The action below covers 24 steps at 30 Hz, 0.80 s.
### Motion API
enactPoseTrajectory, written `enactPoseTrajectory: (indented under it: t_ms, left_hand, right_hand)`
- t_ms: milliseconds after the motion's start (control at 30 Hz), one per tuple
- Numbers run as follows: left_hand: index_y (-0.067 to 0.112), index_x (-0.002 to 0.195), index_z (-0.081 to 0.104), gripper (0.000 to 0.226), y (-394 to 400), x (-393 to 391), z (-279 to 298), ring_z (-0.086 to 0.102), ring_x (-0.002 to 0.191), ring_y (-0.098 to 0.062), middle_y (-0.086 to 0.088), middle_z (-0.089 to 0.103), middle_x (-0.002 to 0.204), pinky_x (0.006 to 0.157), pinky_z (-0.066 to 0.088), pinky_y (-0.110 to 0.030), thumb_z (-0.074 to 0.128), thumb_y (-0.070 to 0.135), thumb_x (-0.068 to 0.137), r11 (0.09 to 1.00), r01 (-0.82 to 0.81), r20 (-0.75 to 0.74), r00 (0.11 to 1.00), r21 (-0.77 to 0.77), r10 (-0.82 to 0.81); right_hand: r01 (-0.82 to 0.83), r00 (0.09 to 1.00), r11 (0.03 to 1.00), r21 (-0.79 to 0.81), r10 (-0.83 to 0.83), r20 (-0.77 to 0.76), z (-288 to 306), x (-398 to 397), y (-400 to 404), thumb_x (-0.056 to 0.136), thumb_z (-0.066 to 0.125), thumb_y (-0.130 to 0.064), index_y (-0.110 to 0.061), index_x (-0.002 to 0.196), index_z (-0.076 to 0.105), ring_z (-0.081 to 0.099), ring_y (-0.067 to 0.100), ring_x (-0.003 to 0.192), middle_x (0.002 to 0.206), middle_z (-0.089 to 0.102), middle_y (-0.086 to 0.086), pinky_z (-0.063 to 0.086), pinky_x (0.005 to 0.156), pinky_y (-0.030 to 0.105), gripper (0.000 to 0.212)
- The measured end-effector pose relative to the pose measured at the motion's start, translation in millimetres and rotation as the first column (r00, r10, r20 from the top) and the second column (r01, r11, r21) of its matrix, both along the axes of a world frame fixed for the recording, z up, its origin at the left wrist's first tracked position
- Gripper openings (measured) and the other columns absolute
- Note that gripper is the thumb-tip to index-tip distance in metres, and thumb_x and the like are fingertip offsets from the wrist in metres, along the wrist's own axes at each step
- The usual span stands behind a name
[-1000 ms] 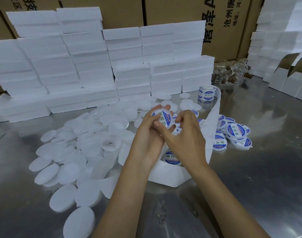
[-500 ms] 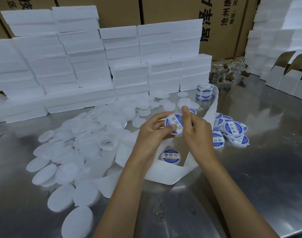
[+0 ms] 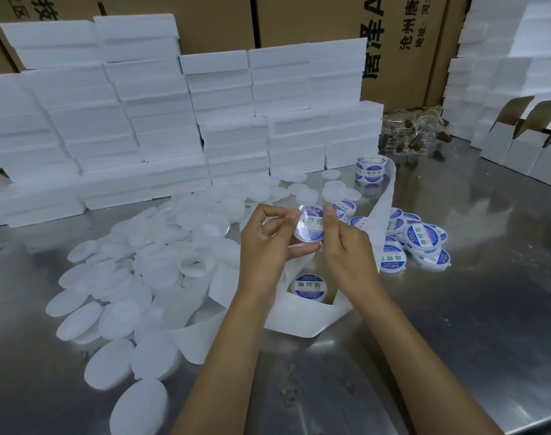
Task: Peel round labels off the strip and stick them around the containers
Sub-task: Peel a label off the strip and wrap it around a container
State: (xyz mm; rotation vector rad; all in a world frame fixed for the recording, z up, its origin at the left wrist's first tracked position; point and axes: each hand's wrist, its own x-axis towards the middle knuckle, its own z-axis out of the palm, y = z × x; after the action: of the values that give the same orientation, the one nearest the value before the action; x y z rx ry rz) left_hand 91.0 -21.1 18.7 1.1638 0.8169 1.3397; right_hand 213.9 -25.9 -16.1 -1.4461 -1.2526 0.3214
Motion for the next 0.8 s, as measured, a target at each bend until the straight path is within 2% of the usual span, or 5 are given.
enactPoseTrajectory:
  t_ms: [133, 300, 400, 533, 800]
  left_hand:
    - [0.014, 0.132, 0.057, 0.048, -3.2, 2.9, 1.4, 0.075, 0.095, -0.021, -0.015, 0.072, 0.112, 0.072, 0.06, -0.027, 0.065, -0.009, 0.09, 0.977, 0.21, -0.046, 0.977, 0.029, -0.209]
    - [0.015, 0.115, 0.068, 0.036, -4.1, 1.3, 3.0, 0.076, 0.091, -0.025, -0.015, 0.075, 0.105, 0.07, 0.061, -0.027, 0.076, -0.001, 0.084, 0.995, 0.096, -0.041, 0.995, 0.007, -0.096]
    - [0.013, 0.107, 0.07, 0.02, -2.8, -1.5, 1.5, 0.077, 0.086, -0.028, -0.014, 0.077, 0.097, 0.068, 0.061, -0.027, 0.075, 0.008, 0.088, 0.999, 0.042, -0.007, 0.999, -0.014, -0.042]
    - [0.013, 0.101, 0.074, 0.011, -2.7, -0.9, 0.8, 0.077, 0.08, -0.025, -0.005, 0.079, 0.09, 0.062, 0.061, -0.027, 0.07, 0.02, 0.094, 1.0, -0.01, -0.021, 1.0, 0.001, 0.01]
    - [0.024, 0.09, 0.08, 0.032, -4.1, -0.9, 5.3, 0.077, 0.077, -0.026, -0.009, 0.078, 0.086, 0.056, 0.059, -0.027, 0.053, 0.038, 0.102, 0.996, 0.019, -0.103, 0.994, -0.089, -0.028]
  right_hand:
    - [-0.051, 0.981, 0.999, -0.011, 0.048, -0.187, 2.8, 5.0, -1.6, 0.103, 0.032, -0.05, -0.018, 0.069, 0.065, 0.063, 0.005, 0.064, 0.064, 0.068, -0.002, 0.047, 0.062, 0.026, 0.057]
    - [-0.153, 0.964, 0.988, 0.008, 0.151, -0.217, 2.5, 3.7, -4.3, 0.097, 0.034, -0.062, -0.014, 0.079, 0.068, 0.066, 0.01, 0.072, 0.072, 0.07, 0.001, 0.051, 0.07, 0.028, 0.062]
    - [-0.157, 0.986, 0.988, 0.008, 0.157, -0.059, -0.1, 1.8, -5.5, 0.087, 0.032, -0.077, -0.019, 0.077, 0.061, 0.06, 0.011, 0.066, 0.068, 0.064, -0.002, 0.048, 0.064, 0.036, 0.066]
    - [-0.016, 0.978, 1.0, -0.012, 0.019, 0.208, -2.8, 1.8, -5.6, 0.078, 0.025, -0.091, -0.034, 0.076, 0.049, 0.057, 0.003, 0.067, 0.069, 0.06, -0.019, 0.036, 0.055, 0.025, 0.062]
    - [0.143, 0.84, 0.986, 0.084, -0.166, 0.517, 1.7, 8.8, -9.4, 0.079, 0.02, -0.089, -0.033, 0.076, 0.038, 0.046, 0.008, 0.053, 0.055, 0.047, -0.014, 0.024, 0.048, 0.024, 0.059]
